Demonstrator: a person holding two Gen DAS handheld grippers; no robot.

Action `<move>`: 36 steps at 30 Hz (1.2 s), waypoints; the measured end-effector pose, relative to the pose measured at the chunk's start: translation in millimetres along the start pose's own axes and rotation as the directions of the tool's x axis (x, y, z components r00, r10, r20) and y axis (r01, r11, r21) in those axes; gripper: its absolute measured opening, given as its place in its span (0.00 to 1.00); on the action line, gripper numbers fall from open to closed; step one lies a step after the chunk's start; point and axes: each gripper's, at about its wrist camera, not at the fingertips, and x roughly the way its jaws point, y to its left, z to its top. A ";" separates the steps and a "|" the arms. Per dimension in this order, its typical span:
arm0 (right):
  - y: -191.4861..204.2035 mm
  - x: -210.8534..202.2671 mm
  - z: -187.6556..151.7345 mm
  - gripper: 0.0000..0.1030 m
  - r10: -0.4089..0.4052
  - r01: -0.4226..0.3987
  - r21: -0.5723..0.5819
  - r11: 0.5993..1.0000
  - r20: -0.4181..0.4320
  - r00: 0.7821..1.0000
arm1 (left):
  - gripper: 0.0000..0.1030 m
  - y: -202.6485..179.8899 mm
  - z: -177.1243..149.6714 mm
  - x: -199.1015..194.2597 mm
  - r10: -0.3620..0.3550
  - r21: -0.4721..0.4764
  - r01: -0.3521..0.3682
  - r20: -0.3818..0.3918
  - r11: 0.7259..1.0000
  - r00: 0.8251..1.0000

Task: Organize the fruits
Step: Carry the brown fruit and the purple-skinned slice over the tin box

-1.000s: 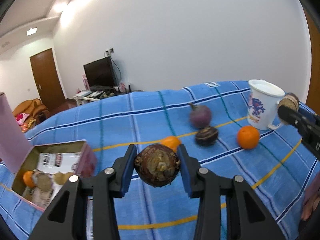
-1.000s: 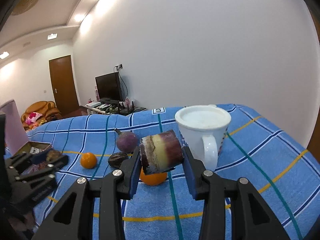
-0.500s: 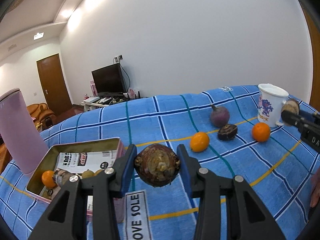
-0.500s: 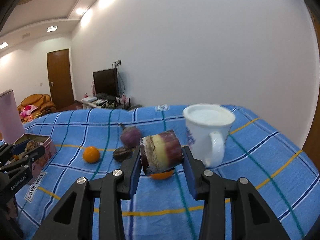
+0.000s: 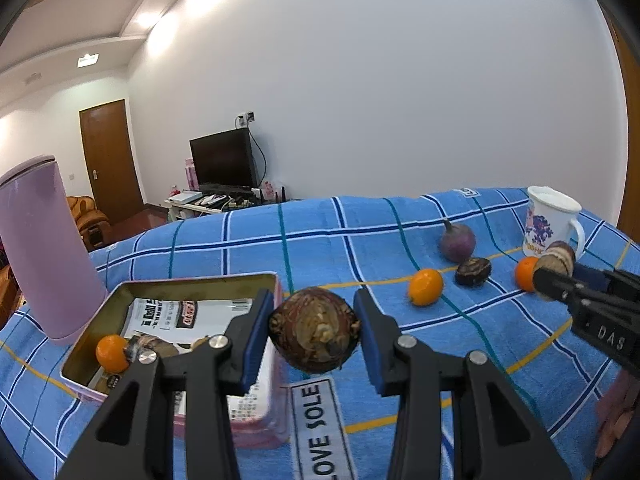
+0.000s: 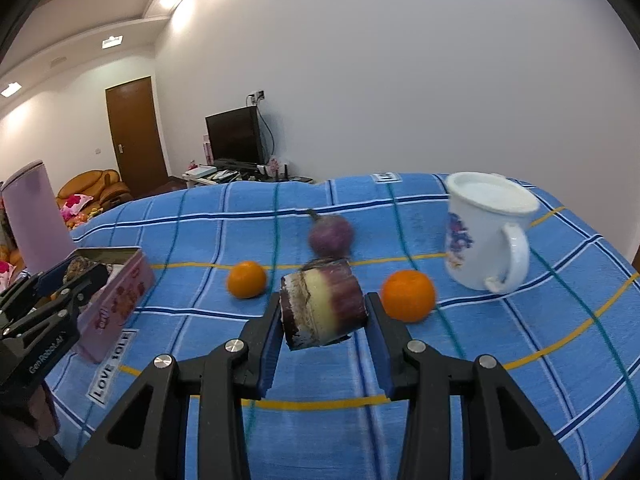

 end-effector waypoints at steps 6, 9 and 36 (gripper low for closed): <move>31.6 3.6 -1.0 0.40 0.046 -0.046 -0.004 0.999 -0.007 0.999 | 0.42 18.9 2.5 -0.1 0.011 -0.022 -0.011 0.013 1.000 1.000; 49.1 6.3 -0.7 0.40 0.078 -0.078 -0.007 0.997 -0.006 0.997 | 0.42 29.7 5.6 -1.2 0.021 -0.038 -0.020 0.024 0.999 0.999; 195.5 45.5 24.5 0.40 0.285 -0.282 -0.059 0.957 0.038 0.958 | 0.42 166.8 7.7 30.1 0.298 -0.212 -0.305 -0.064 0.929 0.952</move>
